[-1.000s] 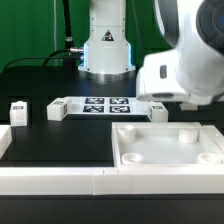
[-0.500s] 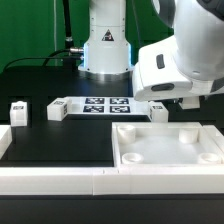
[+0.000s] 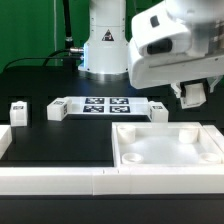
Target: Assemble square table
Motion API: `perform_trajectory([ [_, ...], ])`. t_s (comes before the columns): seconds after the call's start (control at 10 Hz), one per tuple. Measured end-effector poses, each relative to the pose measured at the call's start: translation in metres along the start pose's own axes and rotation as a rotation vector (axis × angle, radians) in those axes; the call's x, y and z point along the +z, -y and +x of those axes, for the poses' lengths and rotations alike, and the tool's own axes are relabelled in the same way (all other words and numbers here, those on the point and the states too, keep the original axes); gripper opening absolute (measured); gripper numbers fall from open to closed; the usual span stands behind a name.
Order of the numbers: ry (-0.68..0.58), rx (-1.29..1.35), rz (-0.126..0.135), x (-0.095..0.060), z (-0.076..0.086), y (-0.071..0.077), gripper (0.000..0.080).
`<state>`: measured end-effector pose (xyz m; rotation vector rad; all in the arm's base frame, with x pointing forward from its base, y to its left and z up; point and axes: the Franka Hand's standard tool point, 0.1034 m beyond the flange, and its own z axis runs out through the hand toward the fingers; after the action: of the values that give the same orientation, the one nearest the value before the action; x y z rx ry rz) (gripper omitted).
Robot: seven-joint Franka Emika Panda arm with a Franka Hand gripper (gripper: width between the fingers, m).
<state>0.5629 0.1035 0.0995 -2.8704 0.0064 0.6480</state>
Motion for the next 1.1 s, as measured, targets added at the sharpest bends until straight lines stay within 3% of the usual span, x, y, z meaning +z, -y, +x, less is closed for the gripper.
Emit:
perform_trajectory([
  [0.5,-0.343,0.0,-0.026,-0.003,0.01,-0.005,0.0288],
  [0.7,-0.495,-0.038,-0.04,-0.033,0.021,-0.007,0.0288],
  [0.8,-0.558,-0.039,-0.041,-0.04,0.026,-0.006,0.0288],
  [1.1,-0.77,-0.045,-0.056,-0.038,0.031,-0.01,0.0288],
])
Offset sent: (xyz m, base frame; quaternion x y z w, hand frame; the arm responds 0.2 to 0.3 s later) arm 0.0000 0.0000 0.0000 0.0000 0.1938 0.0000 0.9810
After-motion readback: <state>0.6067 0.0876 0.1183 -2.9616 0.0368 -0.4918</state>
